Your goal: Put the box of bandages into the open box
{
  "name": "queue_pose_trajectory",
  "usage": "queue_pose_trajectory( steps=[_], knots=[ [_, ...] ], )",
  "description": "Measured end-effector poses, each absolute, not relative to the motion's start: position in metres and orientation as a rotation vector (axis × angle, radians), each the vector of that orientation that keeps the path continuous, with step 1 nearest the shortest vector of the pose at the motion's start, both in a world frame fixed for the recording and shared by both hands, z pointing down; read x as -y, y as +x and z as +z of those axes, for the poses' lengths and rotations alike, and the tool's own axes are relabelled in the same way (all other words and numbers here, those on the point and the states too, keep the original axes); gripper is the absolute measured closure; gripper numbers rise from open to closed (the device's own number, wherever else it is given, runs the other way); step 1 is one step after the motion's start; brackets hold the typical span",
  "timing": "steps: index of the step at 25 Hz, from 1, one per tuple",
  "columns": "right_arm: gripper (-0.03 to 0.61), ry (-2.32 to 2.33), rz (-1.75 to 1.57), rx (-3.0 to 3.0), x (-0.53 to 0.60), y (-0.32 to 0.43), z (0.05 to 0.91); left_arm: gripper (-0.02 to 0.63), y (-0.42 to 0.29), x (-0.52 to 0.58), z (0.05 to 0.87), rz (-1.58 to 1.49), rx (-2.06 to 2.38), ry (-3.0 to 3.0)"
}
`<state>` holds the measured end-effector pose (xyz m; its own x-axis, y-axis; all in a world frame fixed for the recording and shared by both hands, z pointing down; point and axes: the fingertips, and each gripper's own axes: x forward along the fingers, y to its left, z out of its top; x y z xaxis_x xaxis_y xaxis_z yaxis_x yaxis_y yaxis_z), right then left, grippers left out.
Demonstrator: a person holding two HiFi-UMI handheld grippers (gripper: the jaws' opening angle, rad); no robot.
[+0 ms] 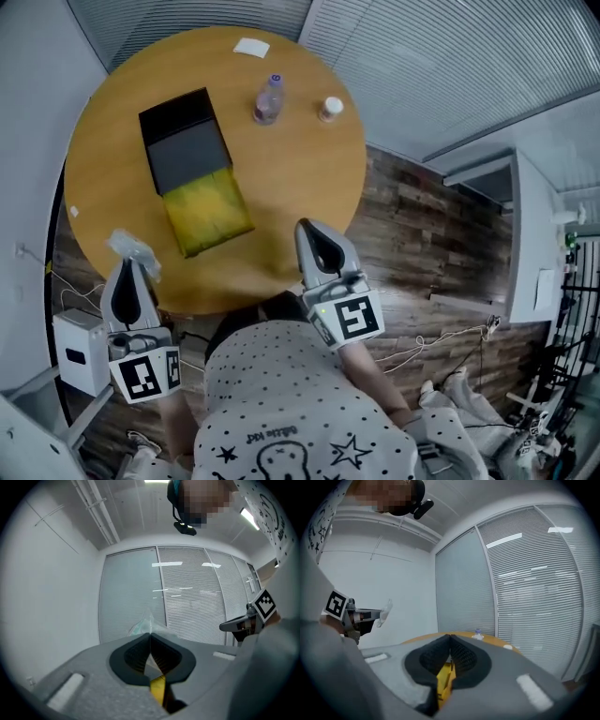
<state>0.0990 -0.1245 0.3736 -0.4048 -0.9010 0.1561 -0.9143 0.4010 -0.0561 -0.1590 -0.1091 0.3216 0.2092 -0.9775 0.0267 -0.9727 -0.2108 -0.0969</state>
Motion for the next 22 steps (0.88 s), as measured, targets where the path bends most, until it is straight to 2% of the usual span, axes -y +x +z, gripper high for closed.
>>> queue_pose_trajectory(
  steps=[13,22],
  knots=[
    [0.575,1.739,0.212,2.485,0.120,0.121,0.377,0.603,-0.138,0.157,0.336,-0.332,-1.744,-2.578],
    [0.575,1.760,0.220,2.470,0.128,0.118,0.378,0.603,-0.120,0.191,0.378,-0.449,-1.641,-2.682]
  ],
)
